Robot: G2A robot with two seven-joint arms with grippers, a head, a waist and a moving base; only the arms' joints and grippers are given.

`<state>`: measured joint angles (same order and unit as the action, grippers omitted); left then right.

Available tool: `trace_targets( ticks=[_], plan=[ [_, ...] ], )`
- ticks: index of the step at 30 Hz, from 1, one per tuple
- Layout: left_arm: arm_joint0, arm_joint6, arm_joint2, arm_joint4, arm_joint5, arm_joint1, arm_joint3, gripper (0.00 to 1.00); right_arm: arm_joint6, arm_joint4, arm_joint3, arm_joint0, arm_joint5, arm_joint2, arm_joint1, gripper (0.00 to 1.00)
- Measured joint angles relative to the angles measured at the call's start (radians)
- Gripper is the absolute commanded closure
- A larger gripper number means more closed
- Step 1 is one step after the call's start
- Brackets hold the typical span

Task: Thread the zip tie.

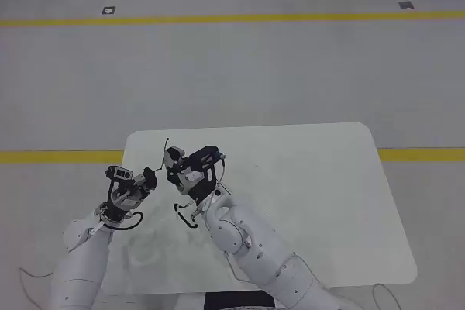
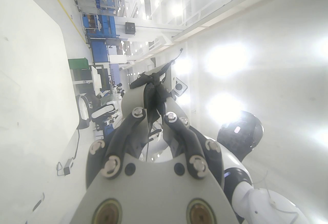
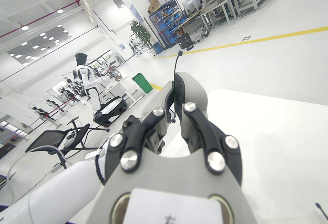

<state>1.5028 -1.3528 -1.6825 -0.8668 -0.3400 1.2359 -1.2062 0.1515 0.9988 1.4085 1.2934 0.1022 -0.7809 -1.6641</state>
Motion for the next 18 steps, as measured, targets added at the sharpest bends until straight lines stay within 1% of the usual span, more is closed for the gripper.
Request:
trace_targets(
  ticks=[6, 13, 18],
  plan=[
    [0.0, 0.0, 0.0, 0.0, 0.0, 0.0, 0.0, 1.0, 0.0, 0.006, 0.0, 0.004, -0.008, 0.009, -0.002, 1.0],
    [0.0, 0.0, 0.0, 0.0, 0.0, 0.0, 0.0, 1.0, 0.015, 0.008, -0.002, 0.008, -0.036, 0.015, -0.006, 1.0],
    [0.0, 0.0, 0.0, 0.0, 0.0, 0.0, 0.0, 1.0, 0.016, 0.009, -0.008, 0.008, -0.043, 0.02, -0.008, 1.0]
  ],
)
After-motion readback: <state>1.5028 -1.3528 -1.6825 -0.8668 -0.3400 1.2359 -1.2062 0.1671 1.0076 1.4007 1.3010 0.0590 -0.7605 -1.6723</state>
